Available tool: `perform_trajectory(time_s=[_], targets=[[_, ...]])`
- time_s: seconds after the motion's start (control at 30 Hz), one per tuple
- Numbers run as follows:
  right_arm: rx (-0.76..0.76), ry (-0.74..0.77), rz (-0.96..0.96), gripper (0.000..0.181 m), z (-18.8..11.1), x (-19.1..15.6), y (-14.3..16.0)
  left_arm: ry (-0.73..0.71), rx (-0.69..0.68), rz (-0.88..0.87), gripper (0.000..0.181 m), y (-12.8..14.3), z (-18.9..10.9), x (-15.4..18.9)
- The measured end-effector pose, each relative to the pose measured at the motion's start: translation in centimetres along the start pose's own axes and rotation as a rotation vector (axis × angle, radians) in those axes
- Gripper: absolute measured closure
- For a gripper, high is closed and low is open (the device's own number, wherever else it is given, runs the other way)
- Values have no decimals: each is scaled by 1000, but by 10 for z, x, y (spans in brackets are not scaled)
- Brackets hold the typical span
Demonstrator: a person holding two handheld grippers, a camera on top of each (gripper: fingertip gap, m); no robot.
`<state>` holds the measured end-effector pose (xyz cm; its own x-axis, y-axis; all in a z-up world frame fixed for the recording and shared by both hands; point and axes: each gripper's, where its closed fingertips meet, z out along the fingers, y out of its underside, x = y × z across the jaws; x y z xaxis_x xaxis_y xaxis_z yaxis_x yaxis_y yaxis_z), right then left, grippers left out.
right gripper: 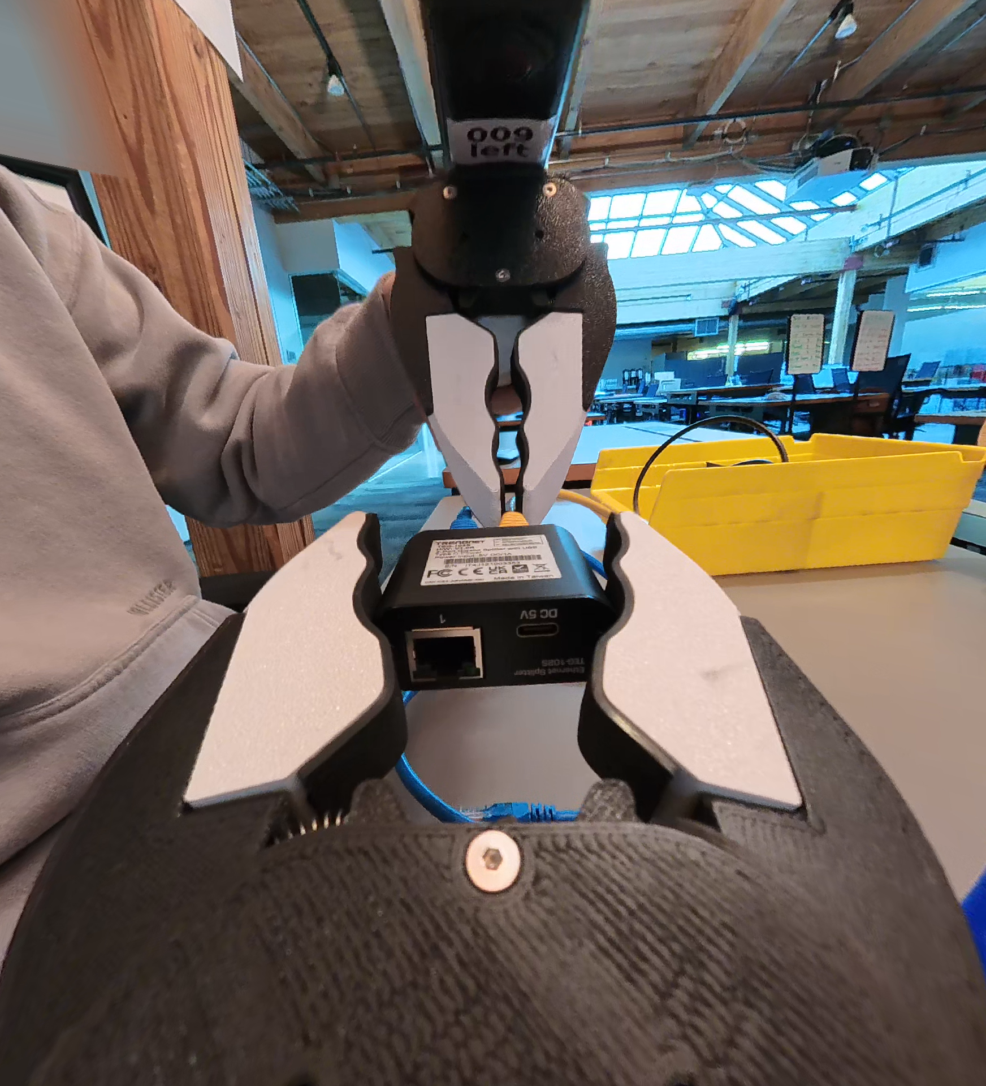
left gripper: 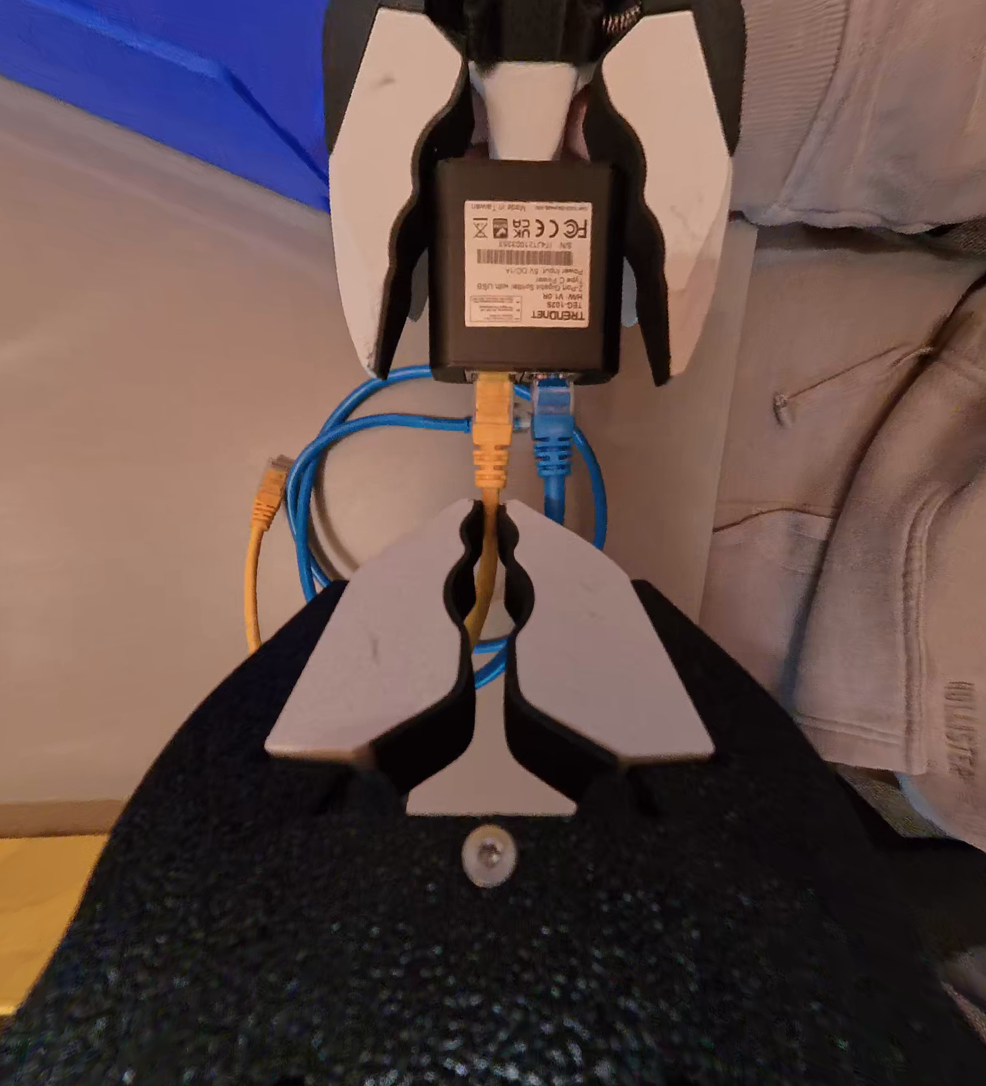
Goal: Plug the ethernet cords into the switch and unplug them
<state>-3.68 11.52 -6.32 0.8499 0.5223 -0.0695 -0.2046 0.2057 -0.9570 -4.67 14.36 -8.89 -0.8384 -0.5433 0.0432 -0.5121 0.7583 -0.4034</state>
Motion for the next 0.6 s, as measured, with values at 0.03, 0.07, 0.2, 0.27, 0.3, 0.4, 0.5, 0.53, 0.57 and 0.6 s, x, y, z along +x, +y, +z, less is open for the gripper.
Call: perform_trajectory(time_s=[0.03, 0.07, 0.2, 0.27, 0.3, 0.4, 0.5, 0.53, 0.57, 0.6], targets=[[0, 7, 0, 107, 0, 1, 0, -2, 19, 14, 177, -1, 0, -2], [7, 13, 3, 107, -1, 2, -1, -6, 42, 27, 178, -3, 1, -3], [29, 22, 7, 107, -3, 3, -4, -1, 124, 49, 178, -9, 6, -5], [12, 20, 6, 107, -1, 3, -1, -27, 94, 73, 178, -5, 10, -6], [8, 18, 8, 107, -1, 3, -1, -39, 82, 86, 178, -3, 11, -6], [-5, 17, 0, 107, 1, 2, 1, -51, 119, 80, 178, -2, 11, -5], [-21, 17, 4, 107, 2, 2, 3, -41, 218, 50, 177, -2, 8, -4], [-37, 29, 0, 107, 4, 4, 5, -60, 230, 37, 177, 0, 8, -6], [-42, 40, -8, 107, 5, 4, 5, -114, 235, 12, 169, 3, 6, -12], [-33, 53, -13, 107, 5, 6, 4, -199, 244, -15, 154, 6, 1, -21]])
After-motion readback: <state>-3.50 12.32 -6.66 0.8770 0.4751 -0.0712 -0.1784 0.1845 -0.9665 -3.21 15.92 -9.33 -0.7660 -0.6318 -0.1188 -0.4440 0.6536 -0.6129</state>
